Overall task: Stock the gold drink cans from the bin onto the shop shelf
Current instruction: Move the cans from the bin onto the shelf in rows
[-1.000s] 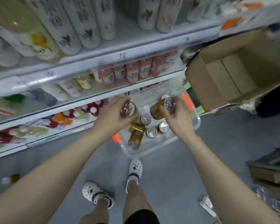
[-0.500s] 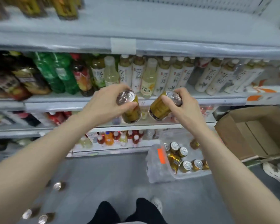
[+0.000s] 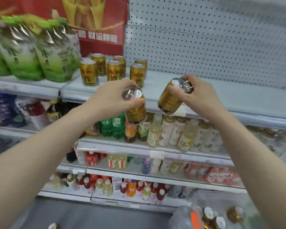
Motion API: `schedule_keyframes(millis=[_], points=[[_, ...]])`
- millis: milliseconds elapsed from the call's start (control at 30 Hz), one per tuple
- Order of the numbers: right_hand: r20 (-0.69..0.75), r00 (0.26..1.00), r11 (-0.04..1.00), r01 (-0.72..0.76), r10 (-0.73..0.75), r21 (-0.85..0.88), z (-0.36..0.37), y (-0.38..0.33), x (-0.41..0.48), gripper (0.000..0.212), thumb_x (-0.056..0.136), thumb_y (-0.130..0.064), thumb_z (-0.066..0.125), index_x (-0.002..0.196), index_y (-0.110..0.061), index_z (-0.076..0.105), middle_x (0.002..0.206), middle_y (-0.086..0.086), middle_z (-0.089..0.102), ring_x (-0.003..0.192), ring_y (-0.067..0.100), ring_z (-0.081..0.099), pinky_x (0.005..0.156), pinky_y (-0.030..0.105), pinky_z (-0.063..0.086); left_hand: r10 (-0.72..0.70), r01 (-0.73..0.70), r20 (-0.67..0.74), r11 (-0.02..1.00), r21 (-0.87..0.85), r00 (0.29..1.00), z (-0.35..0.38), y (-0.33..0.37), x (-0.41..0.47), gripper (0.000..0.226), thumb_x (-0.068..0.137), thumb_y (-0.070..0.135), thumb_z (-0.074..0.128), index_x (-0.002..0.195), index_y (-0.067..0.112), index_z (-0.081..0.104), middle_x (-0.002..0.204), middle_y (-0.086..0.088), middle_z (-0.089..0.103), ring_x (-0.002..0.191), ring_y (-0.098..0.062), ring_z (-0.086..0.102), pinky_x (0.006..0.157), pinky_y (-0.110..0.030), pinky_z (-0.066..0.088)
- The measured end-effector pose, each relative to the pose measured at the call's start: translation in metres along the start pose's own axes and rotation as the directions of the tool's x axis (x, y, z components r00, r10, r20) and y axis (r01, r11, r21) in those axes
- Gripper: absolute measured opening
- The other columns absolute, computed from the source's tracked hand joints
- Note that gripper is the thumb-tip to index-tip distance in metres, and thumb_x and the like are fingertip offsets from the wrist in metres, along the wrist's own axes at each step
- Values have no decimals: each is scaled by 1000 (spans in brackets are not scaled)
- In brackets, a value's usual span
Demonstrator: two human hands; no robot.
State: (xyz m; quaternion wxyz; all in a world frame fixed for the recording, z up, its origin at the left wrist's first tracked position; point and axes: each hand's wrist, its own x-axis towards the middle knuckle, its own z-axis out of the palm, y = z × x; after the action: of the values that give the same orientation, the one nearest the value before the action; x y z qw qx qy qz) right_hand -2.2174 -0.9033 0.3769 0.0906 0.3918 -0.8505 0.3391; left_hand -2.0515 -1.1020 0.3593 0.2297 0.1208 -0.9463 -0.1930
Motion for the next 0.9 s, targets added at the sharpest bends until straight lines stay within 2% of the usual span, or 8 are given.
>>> schedule_keyframes(millis=[233,367,433,567,633,767,833,900], points=[[149,989,998,0,9,-60,8,9,90,50,81,-43,66,126,-23,54,110,0,60,93,20,59,72,31,49,-22,24,-59,999,25,998,-13,-1,55,62,80,63,58,130,28,52,129,8,58,115,-15,55,94,-37,46],[273,962,997,-11,30,-70,21,30,134,48,81,-32,65,127,-25,53,112,0,59,91,18,58,61,22,45,-26,28,-40,998,48,999,1,-2,91,62,80,62,59,131,28,51,128,10,58,115,-13,54,91,-31,45],[322,947,996,18,12,-90,25,39,154,45,81,-30,63,125,-27,54,112,0,61,92,19,58,62,23,47,-29,30,-27,998,55,999,10,-2,107,61,80,60,59,131,27,52,128,10,59,114,-12,55,89,-29,45],[388,921,997,12,20,-80,34,56,187,42,82,-30,59,123,-30,54,113,-1,58,97,19,56,64,25,45,-41,40,3,996,74,999,26,0,135,60,78,60,59,128,28,54,126,11,59,114,-12,54,93,-33,45],[412,911,996,39,-1,-83,40,65,201,44,82,-32,56,126,-32,54,119,0,54,106,22,54,72,27,44,-53,52,5,994,93,999,31,-1,148,60,78,60,59,129,28,54,127,10,59,115,-13,54,96,-37,44],[430,902,963,148,-38,-225,50,76,221,50,84,-52,57,131,-37,50,119,4,43,107,25,47,81,31,39,-31,26,30,984,177,999,41,1,168,60,80,58,59,130,27,53,126,5,59,114,-18,55,91,-35,44],[395,918,941,173,-48,-290,54,79,230,58,77,-65,61,127,-38,52,113,4,48,101,24,51,78,30,42,-22,13,44,980,199,999,45,2,176,61,79,58,59,131,27,53,125,3,59,112,-20,56,90,-34,44],[369,924,934,216,-101,-286,59,81,238,55,78,-59,65,126,-34,54,113,4,58,101,23,56,73,28,42,-20,6,64,978,210,998,49,3,182,60,78,58,59,129,26,54,121,2,60,108,-22,57,90,-35,45]])
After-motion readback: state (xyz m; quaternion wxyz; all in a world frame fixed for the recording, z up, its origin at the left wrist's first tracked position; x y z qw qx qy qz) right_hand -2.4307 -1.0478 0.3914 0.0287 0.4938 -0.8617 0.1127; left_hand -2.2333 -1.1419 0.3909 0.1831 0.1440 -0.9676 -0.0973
